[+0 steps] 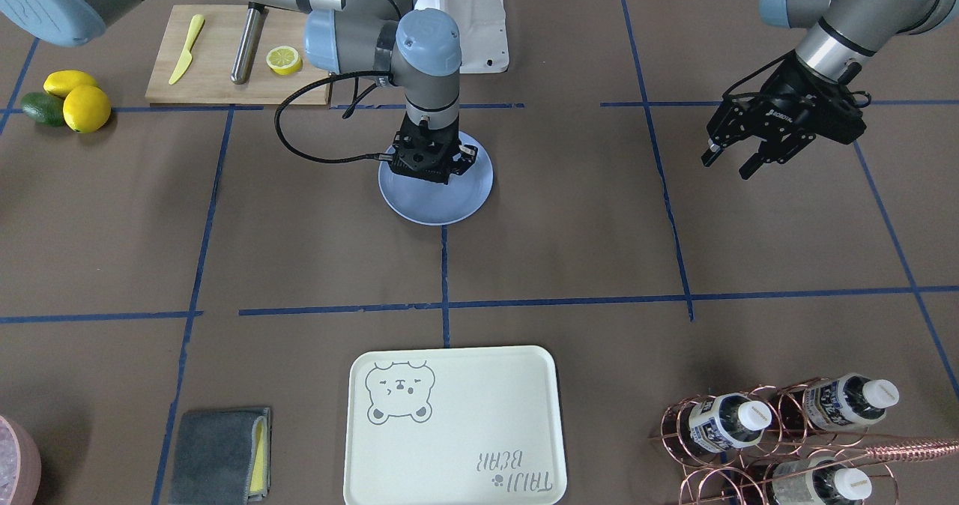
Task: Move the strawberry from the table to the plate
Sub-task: 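Lower the strawberry onto the plate and open the right gripper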
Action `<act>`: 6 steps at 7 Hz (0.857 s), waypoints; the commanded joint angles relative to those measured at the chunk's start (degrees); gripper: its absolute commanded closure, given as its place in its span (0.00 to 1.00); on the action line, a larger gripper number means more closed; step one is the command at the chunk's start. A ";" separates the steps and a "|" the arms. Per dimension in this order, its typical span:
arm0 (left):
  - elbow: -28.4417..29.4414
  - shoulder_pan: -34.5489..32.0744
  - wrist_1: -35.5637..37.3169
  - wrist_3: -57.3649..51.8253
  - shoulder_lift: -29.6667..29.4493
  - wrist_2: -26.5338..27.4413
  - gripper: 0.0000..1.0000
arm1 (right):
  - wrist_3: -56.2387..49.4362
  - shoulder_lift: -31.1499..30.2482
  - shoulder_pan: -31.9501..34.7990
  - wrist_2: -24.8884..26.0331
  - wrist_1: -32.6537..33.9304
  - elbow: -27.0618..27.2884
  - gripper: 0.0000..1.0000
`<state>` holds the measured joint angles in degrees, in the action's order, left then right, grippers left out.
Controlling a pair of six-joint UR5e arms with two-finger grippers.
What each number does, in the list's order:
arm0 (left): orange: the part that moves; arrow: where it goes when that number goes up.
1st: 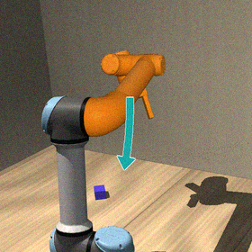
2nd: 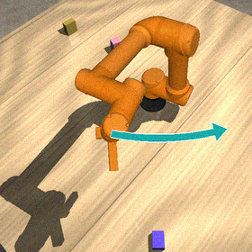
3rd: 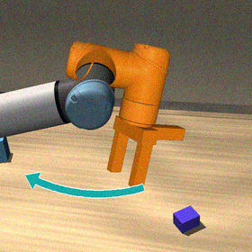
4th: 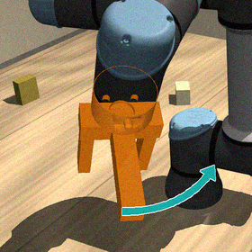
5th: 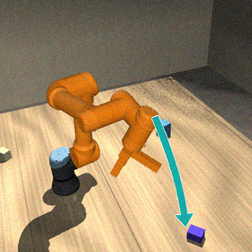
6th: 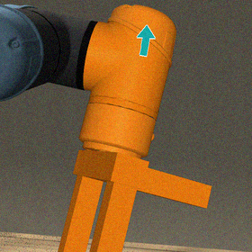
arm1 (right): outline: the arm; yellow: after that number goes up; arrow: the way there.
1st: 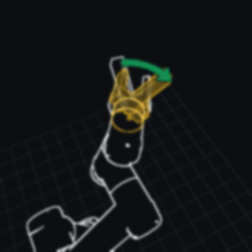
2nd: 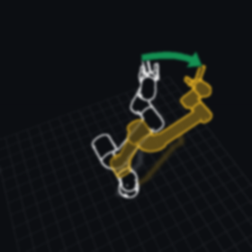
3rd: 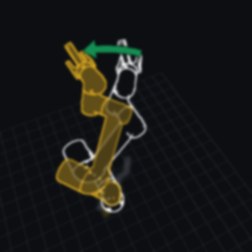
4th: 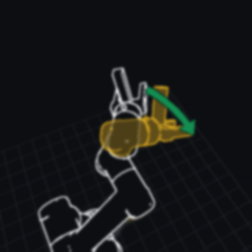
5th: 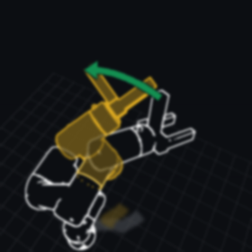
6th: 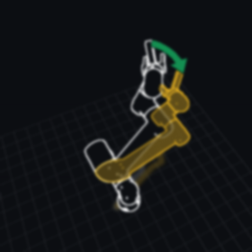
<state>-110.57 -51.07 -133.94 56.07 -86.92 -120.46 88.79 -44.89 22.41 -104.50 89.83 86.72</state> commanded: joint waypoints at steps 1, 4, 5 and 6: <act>0.09 0.00 0.00 0.00 0.00 0.05 0.27 | 0.24 -0.02 0.09 0.00 -0.09 0.03 0.43; 0.09 0.09 0.00 0.18 0.00 -0.04 0.27 | -0.02 0.07 0.09 0.00 0.08 0.02 0.00; 0.09 0.09 0.00 0.18 0.00 -0.04 0.27 | -0.11 0.16 0.61 -0.43 0.09 0.37 0.00; 0.09 0.01 0.00 -0.08 0.00 -0.04 0.27 | -0.11 -0.10 2.36 -2.18 0.35 2.64 0.00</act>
<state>-110.49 -51.00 -133.94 56.19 -86.92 -120.50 88.73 -44.85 23.30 -105.24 89.96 87.55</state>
